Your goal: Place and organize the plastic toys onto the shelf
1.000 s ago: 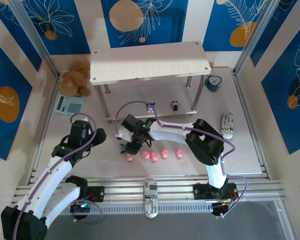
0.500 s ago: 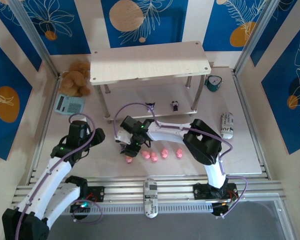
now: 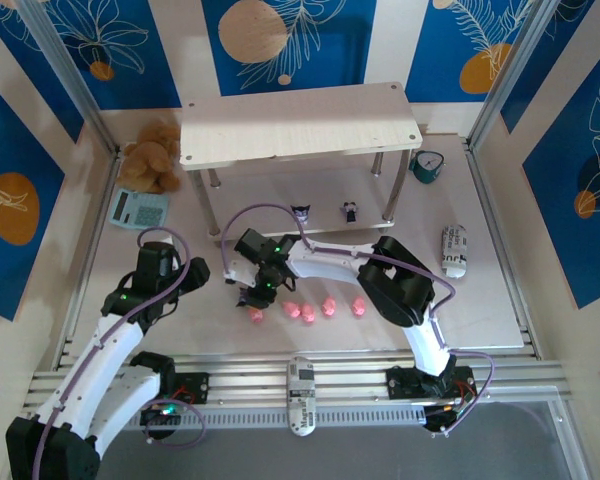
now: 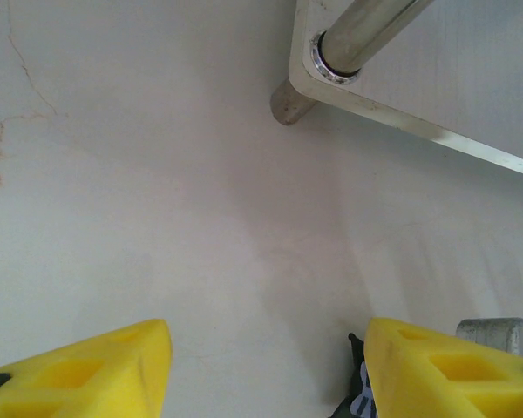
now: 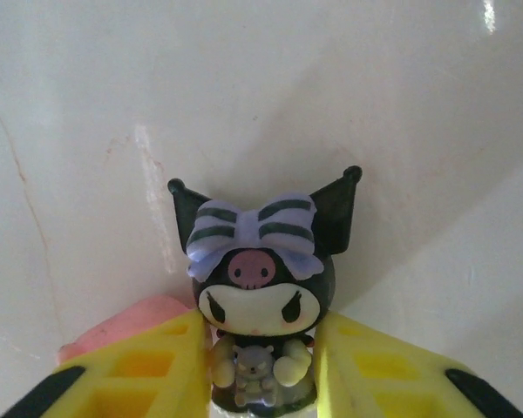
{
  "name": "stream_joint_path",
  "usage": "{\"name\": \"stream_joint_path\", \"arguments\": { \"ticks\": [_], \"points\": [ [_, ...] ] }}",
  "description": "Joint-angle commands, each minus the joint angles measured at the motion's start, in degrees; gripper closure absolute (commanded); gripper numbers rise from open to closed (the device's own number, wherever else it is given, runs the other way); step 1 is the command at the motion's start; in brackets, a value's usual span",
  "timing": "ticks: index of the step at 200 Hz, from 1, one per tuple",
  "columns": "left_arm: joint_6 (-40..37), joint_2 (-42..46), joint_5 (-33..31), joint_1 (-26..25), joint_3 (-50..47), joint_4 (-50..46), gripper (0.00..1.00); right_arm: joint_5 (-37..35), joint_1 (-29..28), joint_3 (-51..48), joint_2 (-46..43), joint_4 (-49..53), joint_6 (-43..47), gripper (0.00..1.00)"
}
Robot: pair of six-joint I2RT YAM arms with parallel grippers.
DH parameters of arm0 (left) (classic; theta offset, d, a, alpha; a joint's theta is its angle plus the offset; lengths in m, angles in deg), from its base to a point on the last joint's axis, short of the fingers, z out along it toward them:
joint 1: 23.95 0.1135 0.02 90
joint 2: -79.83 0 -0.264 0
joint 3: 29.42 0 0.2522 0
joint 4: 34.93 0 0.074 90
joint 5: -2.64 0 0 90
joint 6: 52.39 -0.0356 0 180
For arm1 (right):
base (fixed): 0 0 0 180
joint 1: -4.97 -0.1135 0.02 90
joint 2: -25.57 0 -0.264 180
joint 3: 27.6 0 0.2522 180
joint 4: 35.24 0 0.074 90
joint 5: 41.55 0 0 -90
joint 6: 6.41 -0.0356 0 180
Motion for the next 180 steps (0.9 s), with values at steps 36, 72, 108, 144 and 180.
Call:
{"name": "stream_joint_path", "arguments": {
  "ticks": [36,72,108,144,180],
  "points": [
    [-0.8,-0.3,2.7,1.2,-1.1,1.1,0.39,2.3,-0.3,0.5,2.5,3.0,-2.3,0.85],
    [-0.8,-1.8,7.4,1.3,-1.2,2.7,0.38,0.4,0.2,-2.1,-1.8,-1.7,-5.4,0.87],
    [0.7,-4.4,12.8,1.2,-0.7,5.0,0.4,-3.4,0.1,-6.4,-8.4,-9.3,-8.8,0.87],
    [1.7,-4.1,14.7,1.2,-1.8,6.8,0.45,-7.1,-0.2,-10.5,-13.9,-16.8,-13.9,0.87],
    [1.8,-3.8,19.1,1.2,-1.8,9.5,0.44,-5.8,-0.5,-10.0,-15.6,-18.1,-16.1,0.88]
  ]
}}
